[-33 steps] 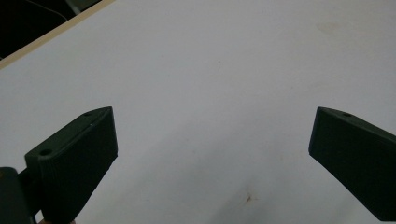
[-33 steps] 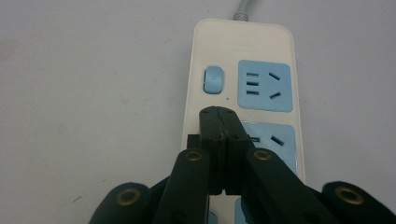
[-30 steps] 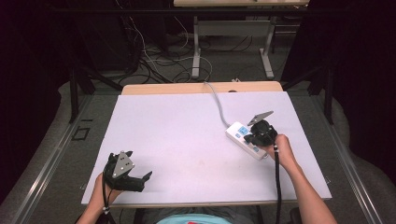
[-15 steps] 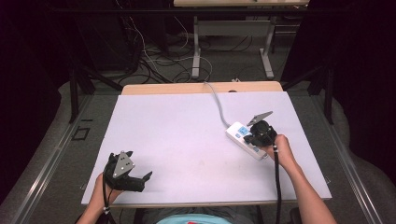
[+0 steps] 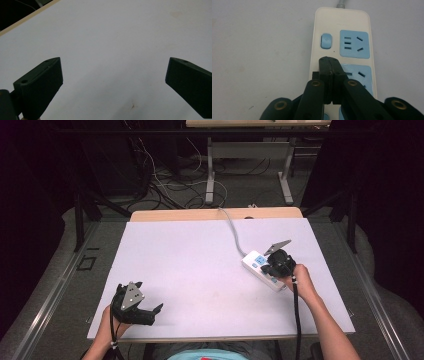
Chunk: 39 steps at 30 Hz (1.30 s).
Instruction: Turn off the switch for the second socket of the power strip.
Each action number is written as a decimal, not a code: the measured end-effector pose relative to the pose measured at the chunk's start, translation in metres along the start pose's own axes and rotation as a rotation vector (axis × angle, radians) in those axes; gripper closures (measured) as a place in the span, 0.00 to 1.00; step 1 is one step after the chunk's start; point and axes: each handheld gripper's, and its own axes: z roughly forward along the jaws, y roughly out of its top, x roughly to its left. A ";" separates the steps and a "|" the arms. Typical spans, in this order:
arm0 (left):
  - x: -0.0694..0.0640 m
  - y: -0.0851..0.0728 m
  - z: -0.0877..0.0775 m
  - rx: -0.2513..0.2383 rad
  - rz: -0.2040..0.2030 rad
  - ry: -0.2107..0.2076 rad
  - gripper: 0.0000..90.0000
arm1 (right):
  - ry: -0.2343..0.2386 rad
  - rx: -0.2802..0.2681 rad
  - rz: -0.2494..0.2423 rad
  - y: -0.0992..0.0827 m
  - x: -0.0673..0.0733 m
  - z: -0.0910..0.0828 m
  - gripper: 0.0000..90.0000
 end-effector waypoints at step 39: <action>0.000 0.000 -0.001 0.004 0.008 0.009 0.01 | 0.001 -0.007 0.049 -0.002 -0.001 0.001 1.00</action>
